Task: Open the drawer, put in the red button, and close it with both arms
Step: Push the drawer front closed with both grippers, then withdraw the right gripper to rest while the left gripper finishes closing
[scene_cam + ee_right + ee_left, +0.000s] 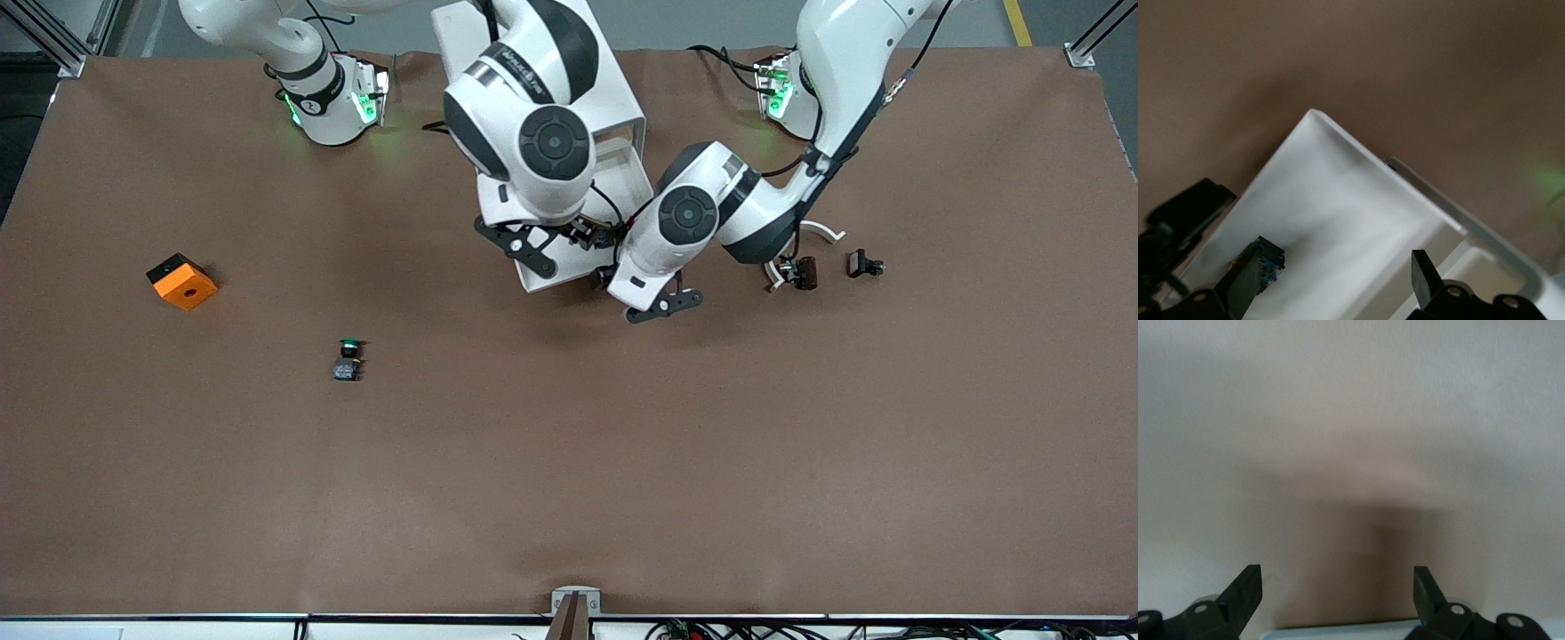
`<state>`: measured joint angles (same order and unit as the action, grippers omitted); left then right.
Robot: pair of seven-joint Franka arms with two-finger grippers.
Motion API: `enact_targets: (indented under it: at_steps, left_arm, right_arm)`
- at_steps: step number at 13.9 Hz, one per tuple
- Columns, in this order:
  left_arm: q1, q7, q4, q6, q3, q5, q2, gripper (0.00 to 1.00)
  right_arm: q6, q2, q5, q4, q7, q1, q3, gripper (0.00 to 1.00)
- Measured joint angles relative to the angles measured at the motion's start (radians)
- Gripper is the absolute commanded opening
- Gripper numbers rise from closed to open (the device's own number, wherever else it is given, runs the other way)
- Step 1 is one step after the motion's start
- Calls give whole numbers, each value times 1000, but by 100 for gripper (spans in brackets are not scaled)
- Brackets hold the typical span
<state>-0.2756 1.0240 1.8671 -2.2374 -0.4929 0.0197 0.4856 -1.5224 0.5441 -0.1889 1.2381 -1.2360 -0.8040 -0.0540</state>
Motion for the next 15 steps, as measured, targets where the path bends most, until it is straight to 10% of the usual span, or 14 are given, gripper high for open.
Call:
enact_targets:
  at_steps: [15]
  left_arm:
    - [-251,283,6,5,-6,0,39,100]
  right_arm:
    - [62,-46,136,1,991,494,-17,100]
